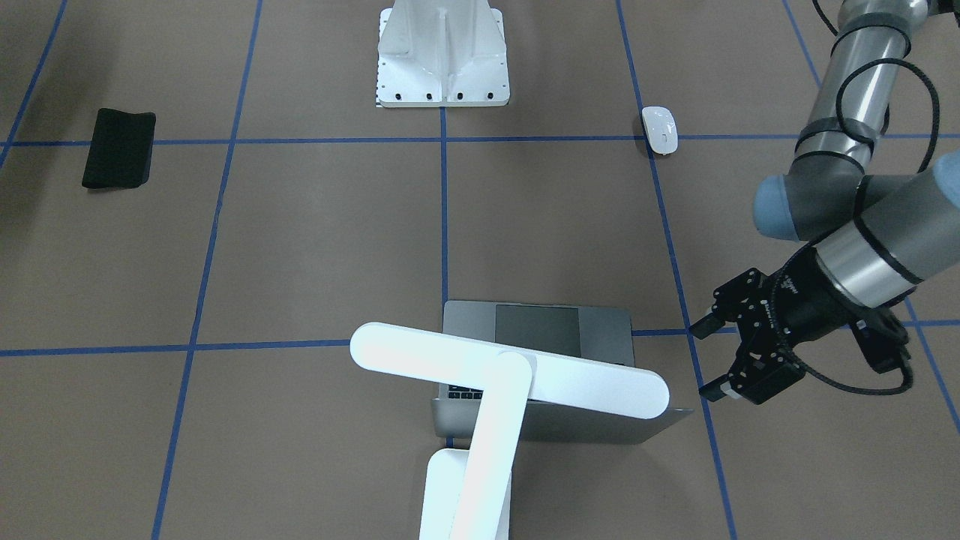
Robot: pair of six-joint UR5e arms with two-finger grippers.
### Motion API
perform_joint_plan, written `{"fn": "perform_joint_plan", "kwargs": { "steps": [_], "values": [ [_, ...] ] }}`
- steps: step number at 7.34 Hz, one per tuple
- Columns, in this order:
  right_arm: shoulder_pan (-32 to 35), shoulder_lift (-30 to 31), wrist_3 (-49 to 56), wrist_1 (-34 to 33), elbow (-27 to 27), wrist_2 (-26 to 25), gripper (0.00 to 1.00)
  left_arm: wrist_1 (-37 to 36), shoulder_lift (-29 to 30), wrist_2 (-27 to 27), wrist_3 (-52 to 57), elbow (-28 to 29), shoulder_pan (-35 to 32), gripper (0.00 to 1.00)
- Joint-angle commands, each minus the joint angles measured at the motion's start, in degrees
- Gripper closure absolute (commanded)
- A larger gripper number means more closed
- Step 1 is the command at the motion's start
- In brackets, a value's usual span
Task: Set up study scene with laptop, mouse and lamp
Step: 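Open the left gripper and raise the left arm away from the laptop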
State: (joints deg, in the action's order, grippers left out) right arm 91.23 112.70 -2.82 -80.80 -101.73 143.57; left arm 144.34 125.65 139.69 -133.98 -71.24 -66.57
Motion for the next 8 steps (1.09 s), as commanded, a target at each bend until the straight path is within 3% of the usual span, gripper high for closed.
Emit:
{"fn": "perform_joint_plan", "kwargs": {
  "steps": [1, 4, 5, 6, 8],
  "values": [
    [0.0, -1.17, 0.0, 0.2, 0.47, -3.45, 0.0, -0.2, -3.38, 4.71, 12.52, -1.27, -6.69, 0.0],
    [-0.17, -4.06, -1.22, 0.03, 2.4, -2.95, 0.0, -0.64, -11.27, 4.63, 40.01, -1.54, -7.95, 0.0],
    [-0.26, -4.16, -1.66, -0.06, 3.28, -0.24, 0.0, -2.72, -14.0, 4.63, 51.6, -1.54, -8.57, 0.0],
    [-1.31, -4.42, -4.62, -0.06, 5.2, 5.7, 0.0, -6.49, -14.55, 5.41, 61.2, -1.54, -10.31, 0.0],
    [-3.06, -4.16, -7.47, 0.12, 7.32, 11.89, 0.0, -8.81, -17.01, 5.86, 71.71, -1.98, -13.39, 0.0]
  ]
}}
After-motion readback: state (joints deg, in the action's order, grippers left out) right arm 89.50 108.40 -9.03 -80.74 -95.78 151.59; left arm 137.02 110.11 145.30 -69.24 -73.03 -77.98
